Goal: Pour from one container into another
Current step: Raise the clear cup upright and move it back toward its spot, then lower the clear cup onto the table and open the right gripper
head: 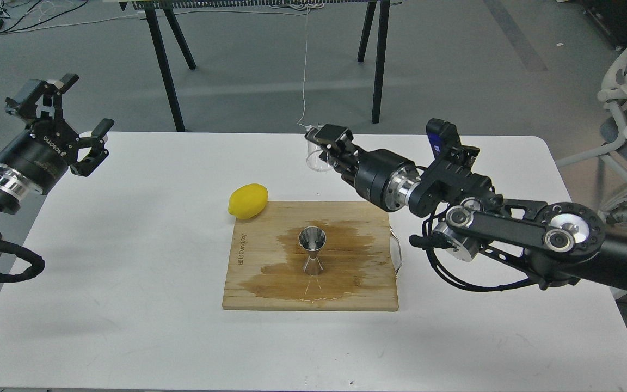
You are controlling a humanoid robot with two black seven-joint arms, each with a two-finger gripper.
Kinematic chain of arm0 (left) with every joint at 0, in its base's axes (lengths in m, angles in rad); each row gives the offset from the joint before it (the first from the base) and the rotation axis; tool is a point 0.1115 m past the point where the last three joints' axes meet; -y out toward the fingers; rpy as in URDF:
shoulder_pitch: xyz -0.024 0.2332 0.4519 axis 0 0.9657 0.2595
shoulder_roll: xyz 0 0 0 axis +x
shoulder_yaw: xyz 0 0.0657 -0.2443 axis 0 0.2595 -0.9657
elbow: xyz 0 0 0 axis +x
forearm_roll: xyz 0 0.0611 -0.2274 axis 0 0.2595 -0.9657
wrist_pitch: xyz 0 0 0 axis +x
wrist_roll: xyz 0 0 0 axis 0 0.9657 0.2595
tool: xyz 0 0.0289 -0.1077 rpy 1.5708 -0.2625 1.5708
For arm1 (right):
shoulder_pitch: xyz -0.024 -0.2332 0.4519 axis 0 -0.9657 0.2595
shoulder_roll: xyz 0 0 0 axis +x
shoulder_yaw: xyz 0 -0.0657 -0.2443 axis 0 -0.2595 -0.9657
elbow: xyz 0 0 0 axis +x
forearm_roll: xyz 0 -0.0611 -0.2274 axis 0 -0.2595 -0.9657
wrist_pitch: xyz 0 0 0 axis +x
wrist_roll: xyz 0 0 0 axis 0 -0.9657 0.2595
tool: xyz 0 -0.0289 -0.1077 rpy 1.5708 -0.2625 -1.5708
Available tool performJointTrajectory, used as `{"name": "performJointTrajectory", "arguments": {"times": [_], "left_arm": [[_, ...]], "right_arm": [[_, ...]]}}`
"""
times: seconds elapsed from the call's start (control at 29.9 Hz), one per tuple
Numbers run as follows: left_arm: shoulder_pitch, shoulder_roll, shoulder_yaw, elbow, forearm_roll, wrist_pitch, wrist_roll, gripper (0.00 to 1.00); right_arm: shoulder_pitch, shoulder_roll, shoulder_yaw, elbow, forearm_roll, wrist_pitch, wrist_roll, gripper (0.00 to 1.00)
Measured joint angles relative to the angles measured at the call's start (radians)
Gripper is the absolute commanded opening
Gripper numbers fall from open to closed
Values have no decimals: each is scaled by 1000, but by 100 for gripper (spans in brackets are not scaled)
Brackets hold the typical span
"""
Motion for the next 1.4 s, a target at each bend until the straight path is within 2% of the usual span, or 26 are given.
{"name": "performJointTrajectory", "arguments": {"times": [0.13, 0.3, 0.5, 0.6, 0.8, 1.4], "left_arm": [[0, 0, 0, 0, 0, 0, 0, 97], [0, -2, 0, 0, 0, 0, 0, 97], [1, -4, 0, 0, 0, 0, 0, 97], [1, -17, 0, 0, 0, 0, 0, 97], [1, -37, 0, 1, 0, 0, 0, 97], [-1, -38, 0, 1, 0, 0, 0, 97]], "right_arm": [[-98, 1, 260, -49, 283, -33, 1, 31], [-266, 1, 589, -152, 595, -79, 35, 31], [-459, 39, 864, -284, 740, -117, 42, 31], [-521, 60, 943, -334, 780, -119, 36, 31], [-561, 65, 969, -389, 874, -119, 32, 31], [-600, 90, 872, -450, 879, -119, 32, 31]]}}
